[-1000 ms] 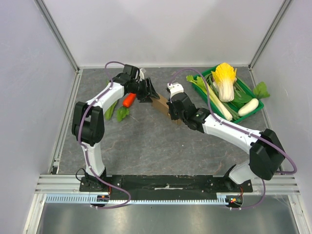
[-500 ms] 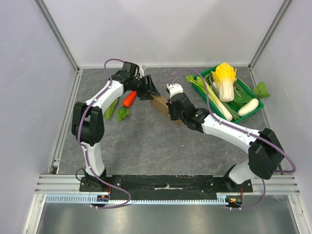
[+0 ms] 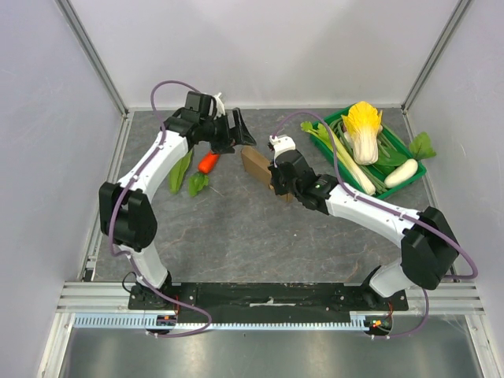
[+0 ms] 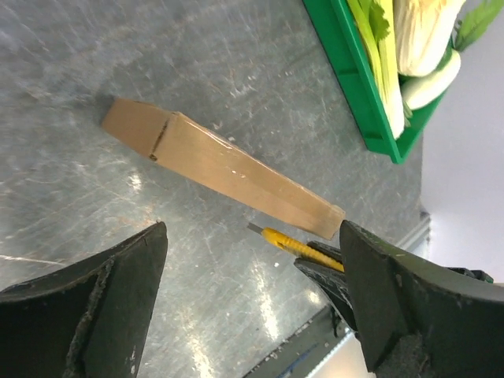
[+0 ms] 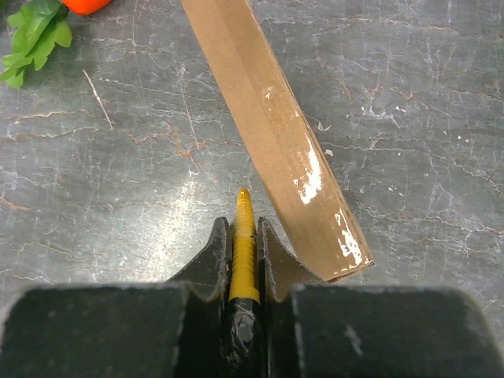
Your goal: Unpack the express box
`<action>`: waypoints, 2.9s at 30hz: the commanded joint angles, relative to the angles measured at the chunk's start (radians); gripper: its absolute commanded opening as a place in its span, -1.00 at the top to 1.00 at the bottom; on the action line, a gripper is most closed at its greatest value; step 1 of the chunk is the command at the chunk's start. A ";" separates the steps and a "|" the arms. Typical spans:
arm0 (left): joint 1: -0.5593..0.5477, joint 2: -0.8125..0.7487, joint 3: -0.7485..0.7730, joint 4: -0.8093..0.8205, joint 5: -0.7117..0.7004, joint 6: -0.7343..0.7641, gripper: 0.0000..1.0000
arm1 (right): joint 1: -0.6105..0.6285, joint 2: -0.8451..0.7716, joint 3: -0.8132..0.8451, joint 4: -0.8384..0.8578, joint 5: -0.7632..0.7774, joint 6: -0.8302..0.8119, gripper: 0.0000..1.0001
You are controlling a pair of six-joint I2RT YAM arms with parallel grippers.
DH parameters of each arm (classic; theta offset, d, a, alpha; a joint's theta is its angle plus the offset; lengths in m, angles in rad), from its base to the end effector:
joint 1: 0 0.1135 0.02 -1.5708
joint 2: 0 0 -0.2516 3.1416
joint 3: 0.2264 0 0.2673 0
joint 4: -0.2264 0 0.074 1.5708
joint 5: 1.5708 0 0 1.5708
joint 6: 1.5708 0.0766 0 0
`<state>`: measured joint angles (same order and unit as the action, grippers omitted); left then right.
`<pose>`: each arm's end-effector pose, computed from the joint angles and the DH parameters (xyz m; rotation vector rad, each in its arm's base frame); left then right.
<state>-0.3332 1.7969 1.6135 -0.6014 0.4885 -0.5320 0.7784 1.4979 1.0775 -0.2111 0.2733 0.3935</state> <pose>0.4075 -0.1791 0.2701 0.0088 2.4615 -0.9795 0.2874 0.2544 0.2257 -0.2693 2.1822 0.3643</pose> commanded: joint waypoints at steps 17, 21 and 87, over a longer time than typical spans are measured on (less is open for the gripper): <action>0.220 -0.134 0.002 0.242 -0.029 0.027 -0.81 | -0.004 -0.048 -0.025 0.068 -0.034 0.019 1.00; 0.163 -0.061 0.040 0.242 0.013 0.084 -0.72 | -0.005 -0.054 -0.037 0.065 -0.025 0.033 1.00; -0.152 0.233 0.088 0.302 0.291 0.658 -0.69 | -0.177 -0.054 -0.106 0.193 -0.003 0.162 1.00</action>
<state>-0.4843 2.0182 1.6974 -0.3191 0.6701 0.0124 0.6182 1.4403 0.9325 -0.0628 0.2893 0.5381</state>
